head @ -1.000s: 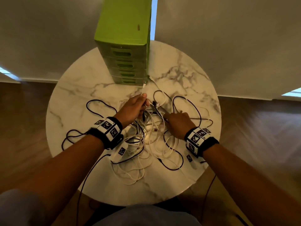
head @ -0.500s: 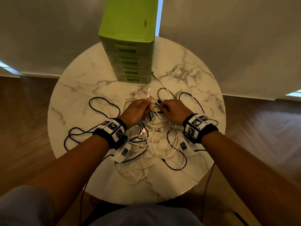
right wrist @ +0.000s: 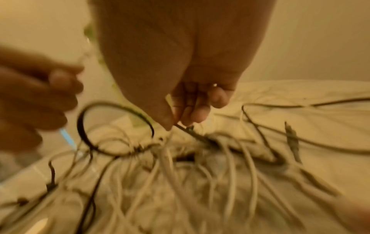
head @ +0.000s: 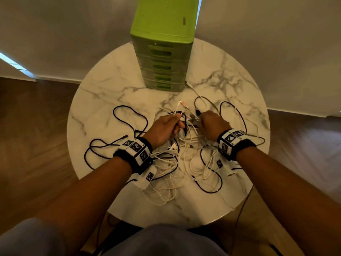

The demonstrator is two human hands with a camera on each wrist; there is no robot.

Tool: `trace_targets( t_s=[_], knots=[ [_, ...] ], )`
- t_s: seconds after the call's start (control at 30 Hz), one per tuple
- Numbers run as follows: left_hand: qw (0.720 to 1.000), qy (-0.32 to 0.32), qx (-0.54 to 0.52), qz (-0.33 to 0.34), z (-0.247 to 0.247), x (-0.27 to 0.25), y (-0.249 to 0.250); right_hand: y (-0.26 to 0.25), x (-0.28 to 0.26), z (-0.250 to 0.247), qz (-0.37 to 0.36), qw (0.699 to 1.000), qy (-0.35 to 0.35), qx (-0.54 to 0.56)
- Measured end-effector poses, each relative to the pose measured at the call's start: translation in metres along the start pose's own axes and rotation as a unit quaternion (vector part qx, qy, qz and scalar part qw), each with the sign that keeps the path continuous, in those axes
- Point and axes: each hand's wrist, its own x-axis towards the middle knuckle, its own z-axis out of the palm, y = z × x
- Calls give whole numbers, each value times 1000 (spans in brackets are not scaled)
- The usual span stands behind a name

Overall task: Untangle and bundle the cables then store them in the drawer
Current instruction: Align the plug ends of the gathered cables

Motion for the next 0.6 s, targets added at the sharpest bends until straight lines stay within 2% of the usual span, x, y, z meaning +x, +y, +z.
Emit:
trace_targets(
  t_s=[0.07,0.1,0.2,0.27,0.33,0.47,0.53,0.6],
  knots=[
    [1000,0,-27,1,3,2,3,4,-11,-21,-37,990,76,109],
    [999,0,-42,0,4,2,5,3,-17,-34,-44,976,117,176],
    [998,-1,-64,15,12,-2,13,-10,-41,-82,-64,905,211,364],
    [997,2,-60,45,17,-6,18,-20,-55,-105,-97,870,223,429],
    [995,3,-73,74,22,-12,25,-30,-67,-110,-119,873,208,424],
    [986,-3,-140,91,28,-26,41,-47,-76,-71,-111,913,181,349],
    [983,-9,-153,97,28,-32,45,-52,-74,-52,-123,913,187,341],
    [987,-13,-123,101,28,-37,47,-55,-71,-45,-129,901,201,362]
  ],
)
